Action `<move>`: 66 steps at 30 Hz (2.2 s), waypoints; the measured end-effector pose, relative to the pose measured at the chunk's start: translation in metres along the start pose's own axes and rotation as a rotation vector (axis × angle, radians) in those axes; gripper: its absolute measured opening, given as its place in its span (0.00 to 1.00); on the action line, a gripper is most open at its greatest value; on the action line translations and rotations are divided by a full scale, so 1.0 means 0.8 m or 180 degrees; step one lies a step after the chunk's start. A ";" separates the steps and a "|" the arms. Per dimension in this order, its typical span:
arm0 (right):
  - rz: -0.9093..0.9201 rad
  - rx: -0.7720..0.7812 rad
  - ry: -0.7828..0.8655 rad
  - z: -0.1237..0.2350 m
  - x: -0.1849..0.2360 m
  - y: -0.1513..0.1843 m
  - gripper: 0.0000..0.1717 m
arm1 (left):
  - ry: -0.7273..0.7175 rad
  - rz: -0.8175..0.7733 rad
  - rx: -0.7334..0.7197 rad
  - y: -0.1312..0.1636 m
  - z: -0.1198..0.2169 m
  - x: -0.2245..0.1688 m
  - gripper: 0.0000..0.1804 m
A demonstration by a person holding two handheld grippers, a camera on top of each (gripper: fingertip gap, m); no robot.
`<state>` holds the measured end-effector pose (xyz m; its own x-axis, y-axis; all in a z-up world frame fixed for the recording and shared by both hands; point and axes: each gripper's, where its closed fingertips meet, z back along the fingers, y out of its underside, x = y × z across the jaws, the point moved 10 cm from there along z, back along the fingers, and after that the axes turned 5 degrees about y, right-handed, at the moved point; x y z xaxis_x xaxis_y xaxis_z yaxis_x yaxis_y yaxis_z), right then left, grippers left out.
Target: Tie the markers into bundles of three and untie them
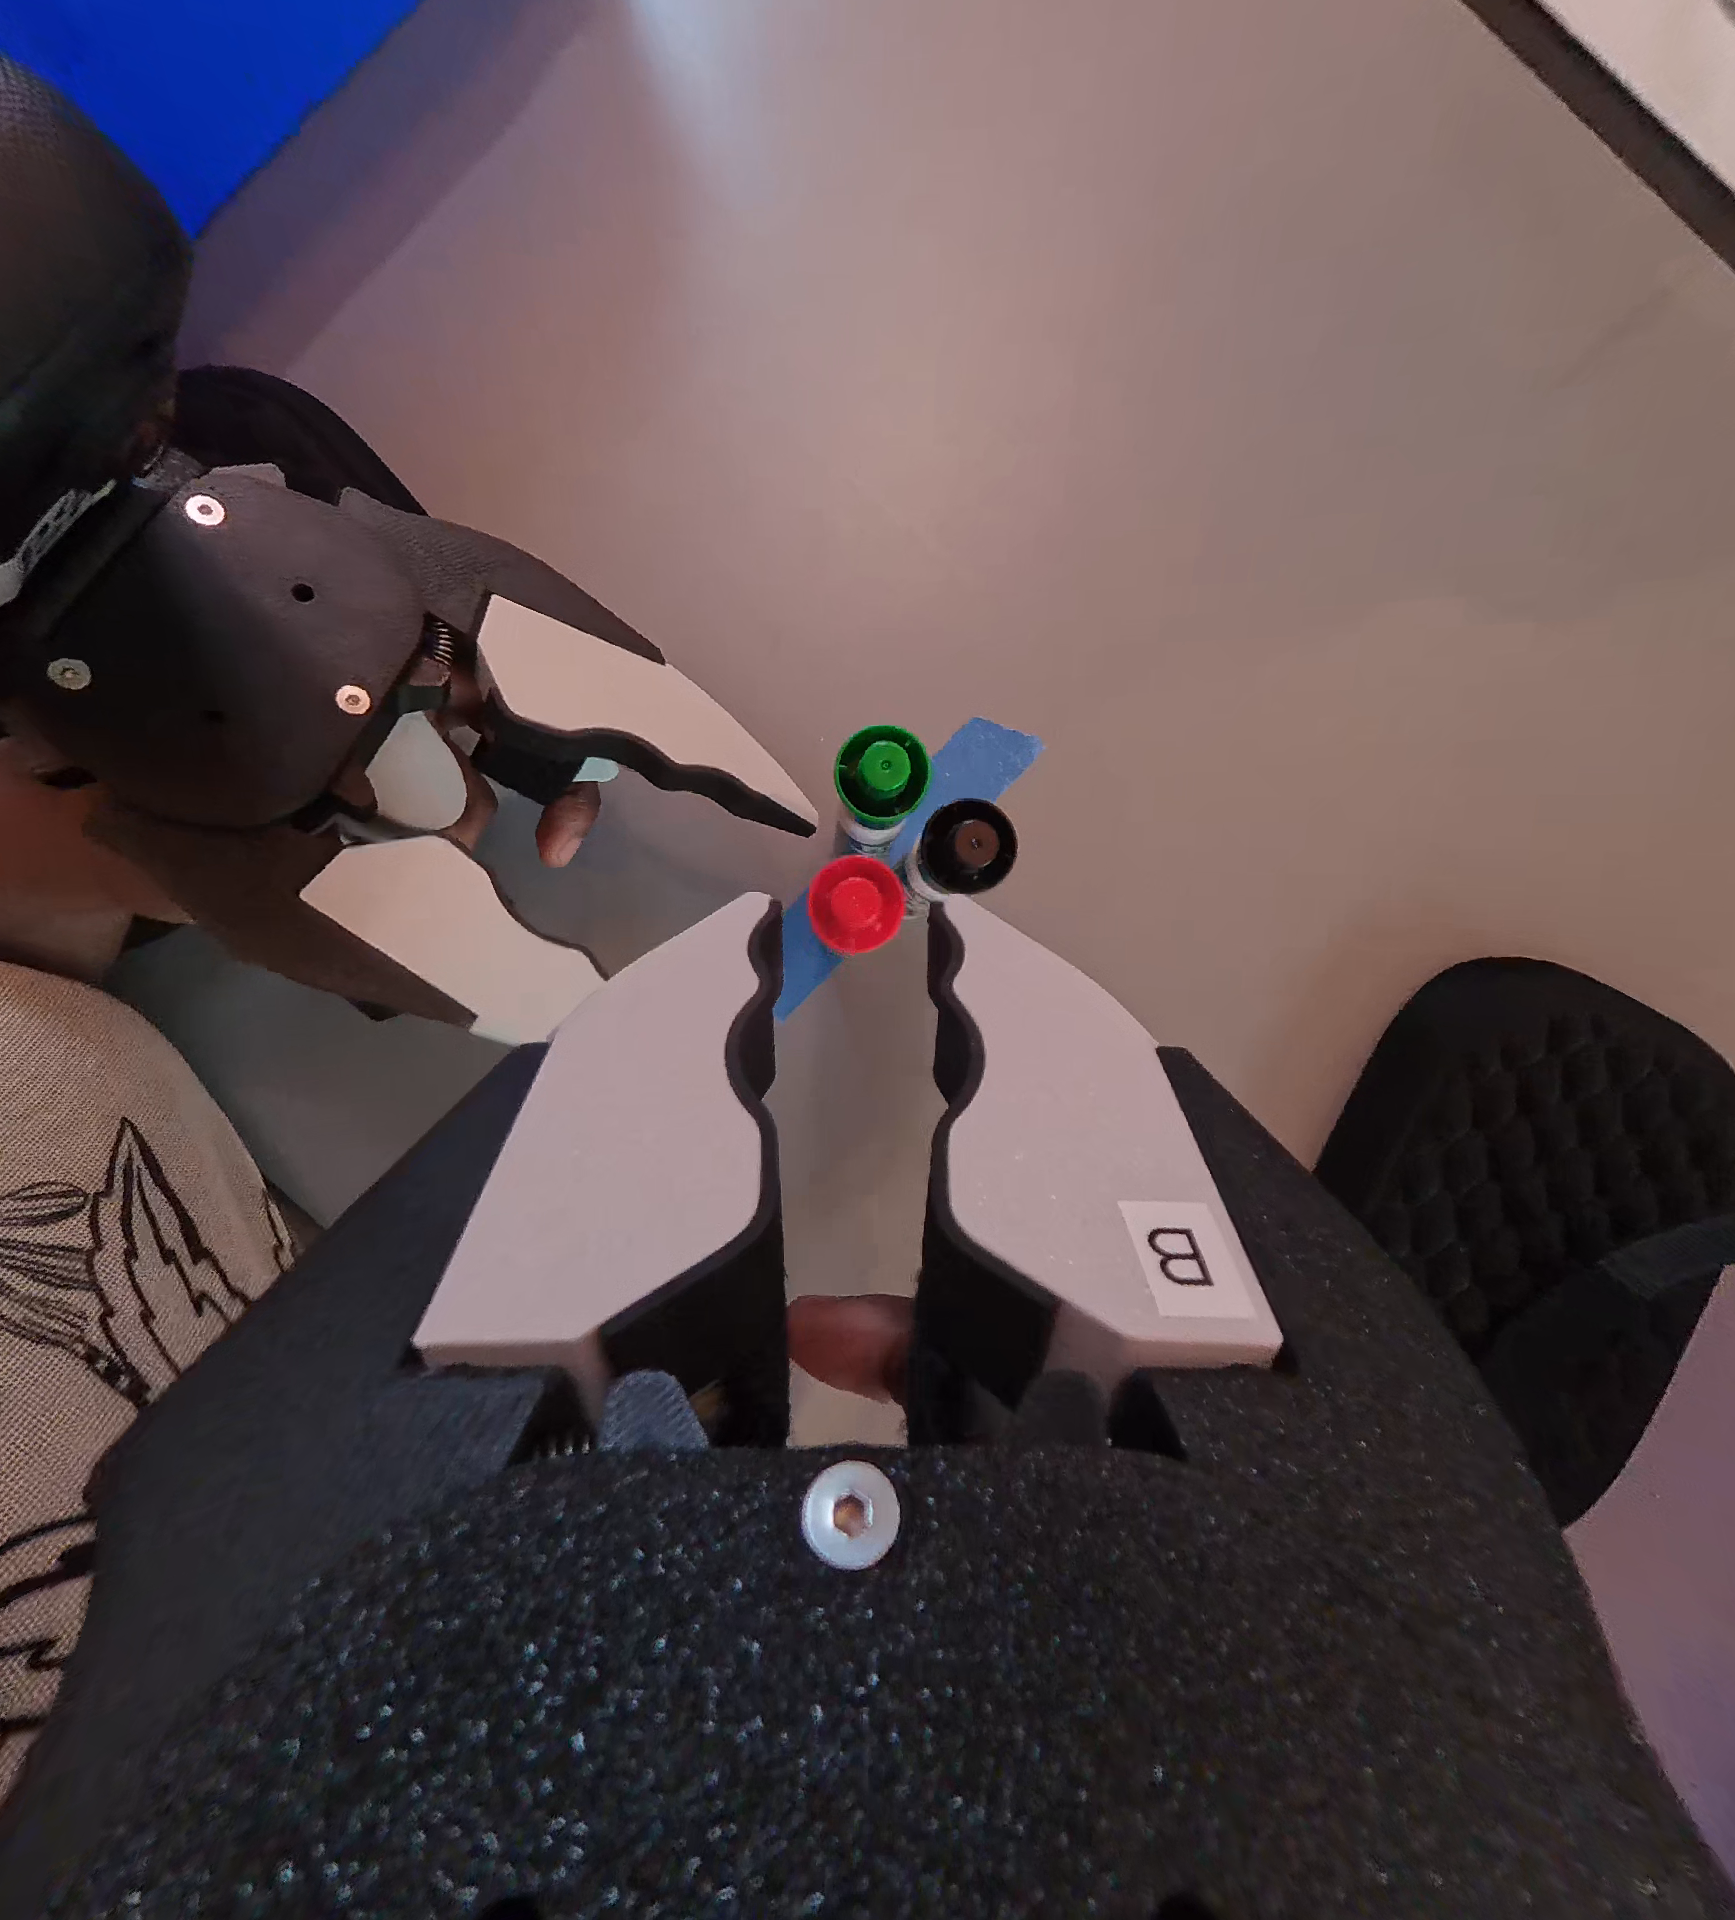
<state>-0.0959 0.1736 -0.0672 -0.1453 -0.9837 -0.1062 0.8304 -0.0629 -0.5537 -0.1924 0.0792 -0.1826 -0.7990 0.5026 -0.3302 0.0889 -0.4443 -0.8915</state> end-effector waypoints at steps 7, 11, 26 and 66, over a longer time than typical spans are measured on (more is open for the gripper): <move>-0.0083 -0.0351 -0.0424 0.012 -0.009 0.038 0.23 | -0.0023 0.0026 -0.0036 0.000 0.002 0.001 0.35; -0.0009 -0.0844 -0.0693 -0.037 -0.015 0.089 0.00 | 0.0027 -0.0051 0.0111 0.002 -0.001 -0.002 0.09; 0.0058 -0.0867 -0.0820 -0.124 -0.002 0.124 0.00 | -0.0600 -0.0038 0.1001 0.012 -0.030 0.003 0.01; -0.0072 -0.0846 -0.0916 -0.130 -0.007 0.117 0.00 | -0.0742 0.0148 0.1045 0.012 -0.034 0.014 0.01</move>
<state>-0.0734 0.1909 -0.2045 0.0262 -0.9920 0.1234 0.6548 -0.0763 -0.7519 -0.1839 0.1010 -0.2032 -0.9154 0.3113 -0.2550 -0.0363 -0.6950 -0.7181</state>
